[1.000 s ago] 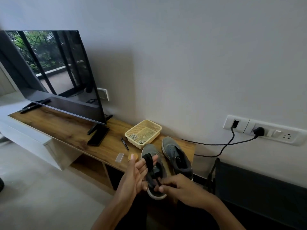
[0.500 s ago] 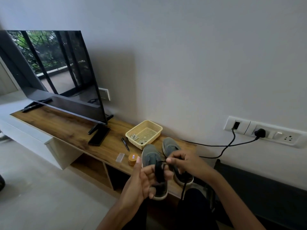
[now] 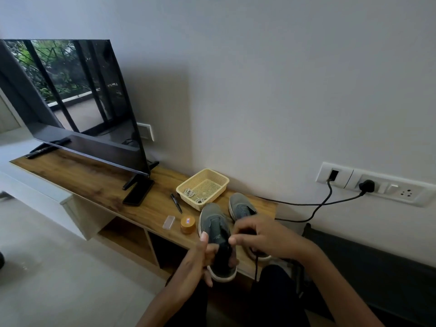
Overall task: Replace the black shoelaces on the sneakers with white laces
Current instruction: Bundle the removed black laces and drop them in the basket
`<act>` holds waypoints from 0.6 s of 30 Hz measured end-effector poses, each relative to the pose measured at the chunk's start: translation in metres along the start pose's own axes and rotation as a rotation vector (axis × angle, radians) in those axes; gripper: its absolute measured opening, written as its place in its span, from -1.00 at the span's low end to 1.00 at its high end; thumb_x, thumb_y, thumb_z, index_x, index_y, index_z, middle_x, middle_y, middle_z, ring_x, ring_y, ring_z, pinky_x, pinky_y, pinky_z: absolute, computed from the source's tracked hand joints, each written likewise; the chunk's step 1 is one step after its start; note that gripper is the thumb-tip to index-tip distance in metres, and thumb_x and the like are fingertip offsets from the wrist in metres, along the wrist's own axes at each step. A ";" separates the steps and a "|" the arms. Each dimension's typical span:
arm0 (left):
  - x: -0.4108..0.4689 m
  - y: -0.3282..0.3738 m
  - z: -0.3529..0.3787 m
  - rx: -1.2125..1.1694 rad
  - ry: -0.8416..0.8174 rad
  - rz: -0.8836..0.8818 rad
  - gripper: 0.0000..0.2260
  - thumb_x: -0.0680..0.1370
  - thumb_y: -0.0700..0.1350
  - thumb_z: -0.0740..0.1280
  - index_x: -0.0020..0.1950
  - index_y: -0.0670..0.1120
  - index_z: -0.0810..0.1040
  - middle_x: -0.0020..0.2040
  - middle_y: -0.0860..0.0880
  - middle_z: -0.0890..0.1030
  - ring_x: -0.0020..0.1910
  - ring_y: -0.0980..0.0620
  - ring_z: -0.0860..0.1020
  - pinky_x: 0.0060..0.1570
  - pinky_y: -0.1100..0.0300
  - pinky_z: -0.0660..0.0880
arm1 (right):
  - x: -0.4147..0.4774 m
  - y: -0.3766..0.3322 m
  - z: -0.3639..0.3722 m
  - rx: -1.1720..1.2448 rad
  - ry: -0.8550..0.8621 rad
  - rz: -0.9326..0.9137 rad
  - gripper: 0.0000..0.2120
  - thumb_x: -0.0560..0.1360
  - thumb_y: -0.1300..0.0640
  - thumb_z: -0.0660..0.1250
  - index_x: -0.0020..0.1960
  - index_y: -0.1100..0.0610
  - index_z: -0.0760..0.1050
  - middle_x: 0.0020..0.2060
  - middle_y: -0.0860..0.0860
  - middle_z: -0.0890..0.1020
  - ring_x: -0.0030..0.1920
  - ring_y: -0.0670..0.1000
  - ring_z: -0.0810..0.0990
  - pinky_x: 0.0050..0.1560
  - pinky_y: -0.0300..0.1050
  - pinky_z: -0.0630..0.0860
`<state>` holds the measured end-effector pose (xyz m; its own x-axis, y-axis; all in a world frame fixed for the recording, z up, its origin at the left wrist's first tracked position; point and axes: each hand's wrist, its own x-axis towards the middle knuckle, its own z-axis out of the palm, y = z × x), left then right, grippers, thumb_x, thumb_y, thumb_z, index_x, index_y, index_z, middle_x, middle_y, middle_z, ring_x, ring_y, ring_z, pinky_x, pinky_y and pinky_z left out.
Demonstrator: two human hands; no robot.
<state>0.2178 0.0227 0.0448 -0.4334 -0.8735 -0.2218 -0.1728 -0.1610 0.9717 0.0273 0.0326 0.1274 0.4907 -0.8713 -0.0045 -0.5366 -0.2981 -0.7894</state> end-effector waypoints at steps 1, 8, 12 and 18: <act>-0.002 0.004 0.002 -0.046 -0.033 0.004 -0.22 0.41 0.43 -0.15 0.03 -0.10 0.61 -0.12 -0.04 0.70 -0.13 0.00 0.66 -0.50 0.31 0.41 | 0.003 0.001 -0.005 0.016 0.051 0.003 -0.90 0.51 0.12 0.35 -0.18 0.07 0.56 -0.34 -0.13 0.53 -0.36 -0.22 0.43 -0.32 -0.40 0.32; -0.017 0.021 0.002 -0.603 -0.092 0.049 -0.30 0.50 0.30 -0.04 0.06 -0.25 0.60 -0.11 -0.21 0.63 -0.25 -0.01 0.58 -0.49 0.28 0.35 | 0.006 0.035 0.019 0.280 0.210 0.126 -0.84 0.52 0.15 0.31 -0.23 0.12 0.51 -0.43 -0.11 0.49 -0.45 -0.23 0.42 -0.38 -0.35 0.35; -0.015 0.024 -0.001 -0.740 -0.068 0.055 -0.36 0.53 0.25 -0.04 0.31 -0.20 0.45 0.23 -0.15 0.58 0.02 0.02 0.64 -0.50 0.30 0.43 | -0.005 0.044 0.052 0.273 0.140 0.182 -0.86 0.58 0.18 0.21 -0.02 0.05 0.55 -0.20 -0.10 0.58 -0.22 -0.27 0.54 -0.23 -0.38 0.43; -0.007 0.002 -0.002 -0.325 0.025 0.000 -0.22 0.44 0.44 0.02 0.43 -0.10 0.34 0.30 0.03 0.54 0.23 0.02 0.54 -0.32 0.23 0.48 | -0.006 0.028 0.045 0.010 -0.003 0.051 -0.81 0.57 0.09 0.24 0.07 0.13 0.57 -0.09 -0.02 0.61 -0.08 -0.13 0.55 -0.09 -0.25 0.44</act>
<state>0.2221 0.0271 0.0482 -0.4105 -0.8840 -0.2237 0.1208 -0.2959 0.9476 0.0400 0.0472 0.0772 0.4650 -0.8841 -0.0464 -0.5542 -0.2499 -0.7940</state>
